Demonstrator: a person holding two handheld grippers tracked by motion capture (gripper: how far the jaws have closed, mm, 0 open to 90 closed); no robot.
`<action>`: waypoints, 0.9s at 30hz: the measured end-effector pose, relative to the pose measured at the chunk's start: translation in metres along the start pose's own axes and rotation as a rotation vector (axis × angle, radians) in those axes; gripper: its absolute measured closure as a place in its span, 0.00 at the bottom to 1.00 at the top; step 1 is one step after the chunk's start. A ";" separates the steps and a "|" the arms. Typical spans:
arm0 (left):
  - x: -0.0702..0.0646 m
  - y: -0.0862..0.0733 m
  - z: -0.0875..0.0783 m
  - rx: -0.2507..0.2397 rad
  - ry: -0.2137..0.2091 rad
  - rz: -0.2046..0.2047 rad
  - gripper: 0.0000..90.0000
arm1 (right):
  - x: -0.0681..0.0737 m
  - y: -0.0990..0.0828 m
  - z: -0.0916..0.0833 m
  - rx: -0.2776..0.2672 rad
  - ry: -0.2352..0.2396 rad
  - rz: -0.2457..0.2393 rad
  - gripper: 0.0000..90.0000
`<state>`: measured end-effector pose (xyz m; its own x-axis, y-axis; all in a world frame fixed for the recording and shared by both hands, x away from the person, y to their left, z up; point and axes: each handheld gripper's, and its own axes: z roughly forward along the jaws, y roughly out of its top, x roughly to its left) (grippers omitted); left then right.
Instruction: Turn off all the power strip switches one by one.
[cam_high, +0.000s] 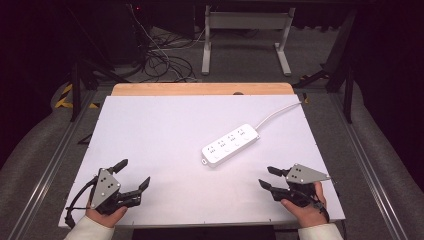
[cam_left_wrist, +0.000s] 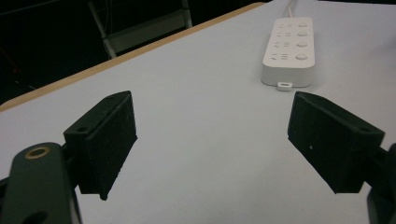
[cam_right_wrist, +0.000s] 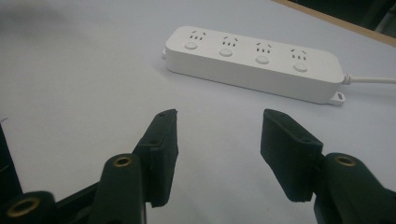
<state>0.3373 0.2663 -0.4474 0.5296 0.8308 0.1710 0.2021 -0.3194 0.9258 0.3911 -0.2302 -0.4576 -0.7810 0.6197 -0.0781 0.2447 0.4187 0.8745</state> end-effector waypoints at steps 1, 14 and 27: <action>0.000 0.000 0.000 0.000 0.000 0.000 0.18 | 0.001 0.000 0.000 0.003 0.001 -0.001 0.52; -0.001 0.001 -0.002 -0.005 -0.004 0.003 0.17 | 0.001 0.001 -0.001 0.001 -0.004 -0.011 0.52; -0.001 0.001 -0.001 0.001 -0.004 0.000 0.17 | 0.000 0.008 -0.002 0.009 0.014 0.005 0.55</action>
<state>0.3360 0.2655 -0.4461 0.5330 0.8289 0.1699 0.2025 -0.3199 0.9256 0.3918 -0.2281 -0.4496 -0.7877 0.6125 -0.0665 0.2543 0.4216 0.8704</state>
